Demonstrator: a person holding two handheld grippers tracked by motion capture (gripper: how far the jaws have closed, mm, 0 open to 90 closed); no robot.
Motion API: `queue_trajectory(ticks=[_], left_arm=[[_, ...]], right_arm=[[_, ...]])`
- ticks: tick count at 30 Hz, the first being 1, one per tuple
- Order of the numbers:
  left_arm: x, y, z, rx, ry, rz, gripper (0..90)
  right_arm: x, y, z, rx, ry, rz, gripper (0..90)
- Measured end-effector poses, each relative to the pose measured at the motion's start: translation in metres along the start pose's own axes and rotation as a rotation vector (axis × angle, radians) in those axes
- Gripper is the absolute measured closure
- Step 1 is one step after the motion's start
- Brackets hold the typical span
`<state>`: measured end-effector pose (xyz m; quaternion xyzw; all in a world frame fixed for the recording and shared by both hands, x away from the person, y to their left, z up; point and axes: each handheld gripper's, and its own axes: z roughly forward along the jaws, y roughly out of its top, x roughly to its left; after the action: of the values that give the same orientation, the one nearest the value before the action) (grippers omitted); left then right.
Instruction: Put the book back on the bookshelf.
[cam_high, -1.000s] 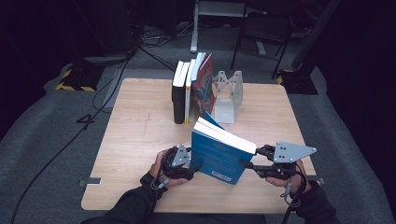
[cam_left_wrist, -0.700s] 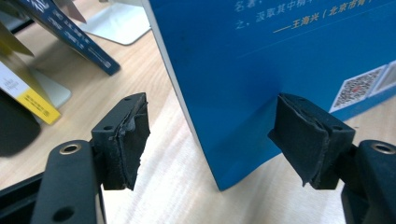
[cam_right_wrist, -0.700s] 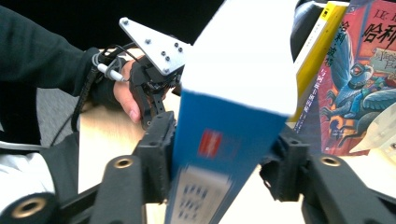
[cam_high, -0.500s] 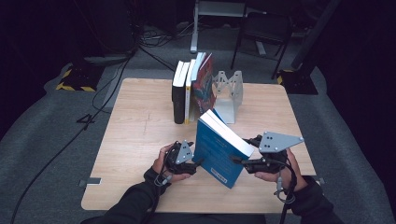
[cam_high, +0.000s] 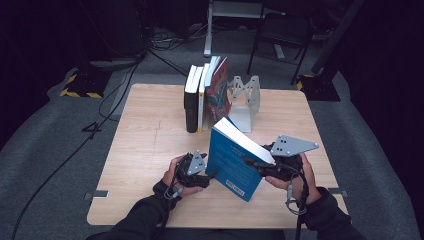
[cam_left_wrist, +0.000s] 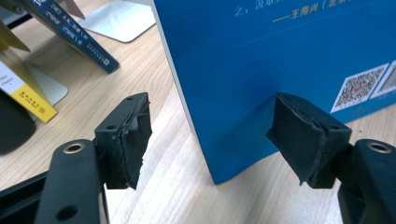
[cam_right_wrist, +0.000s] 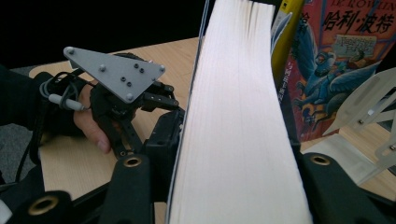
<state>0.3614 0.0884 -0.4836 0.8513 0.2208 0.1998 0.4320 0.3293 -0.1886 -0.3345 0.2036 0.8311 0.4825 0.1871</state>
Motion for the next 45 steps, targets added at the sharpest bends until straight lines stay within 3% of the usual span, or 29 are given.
queue_trajectory(ticks=[2,4,6,8,12,13,15,16,18,23,28,35,45], left_arm=[[0.0,-0.001,-0.004,0.021,-0.001,-0.004,29.1],[0.001,-0.005,-0.019,0.029,0.034,-0.006,29.8],[0.002,-0.007,-0.025,0.037,0.042,-0.013,30.2],[0.007,-0.017,-0.043,0.065,0.036,-0.041,29.9],[0.007,-0.032,-0.062,0.114,0.042,-0.031,28.8],[0.007,-0.037,-0.067,0.124,0.034,-0.029,27.9],[0.009,-0.05,-0.075,0.138,-0.021,-0.04,25.6],[0.01,-0.054,-0.075,0.157,-0.027,-0.05,24.2],[0.011,-0.061,-0.074,0.211,0.009,-0.056,24.0],[0.012,-0.068,-0.071,0.238,-0.042,-0.091,23.6],[0.016,-0.073,-0.068,0.219,-0.078,-0.144,22.4],[0.016,-0.072,-0.067,0.217,-0.082,-0.147,20.0],[0.018,-0.072,-0.066,0.226,-0.077,-0.15,16.6]], right_arm=[[-0.001,0.0,0.0,-0.004,0.0,0.006,56.8],[-0.002,-0.001,0.0,-0.005,0.003,0.011,57.1],[-0.002,-0.001,0.0,-0.004,-0.002,0.019,57.2],[-0.003,0.0,0.0,0.002,-0.005,0.024,57.3],[-0.005,0.001,0.001,0.012,-0.004,0.037,57.3],[-0.005,0.001,0.001,0.012,-0.001,0.041,57.2],[-0.006,0.002,0.001,0.018,0.003,0.049,57.0],[-0.007,0.002,0.002,0.019,0.004,0.048,57.1],[-0.007,0.003,0.002,0.023,0.003,0.052,57.4],[-0.01,0.003,0.001,0.022,0.003,0.067,58.9],[-0.019,0.004,0.001,0.033,0.016,0.085,59.7],[-0.023,0.011,0.003,0.04,0.023,0.07,60.0],[-0.042,0.038,0.004,0.1,-0.047,0.041,60.4]])
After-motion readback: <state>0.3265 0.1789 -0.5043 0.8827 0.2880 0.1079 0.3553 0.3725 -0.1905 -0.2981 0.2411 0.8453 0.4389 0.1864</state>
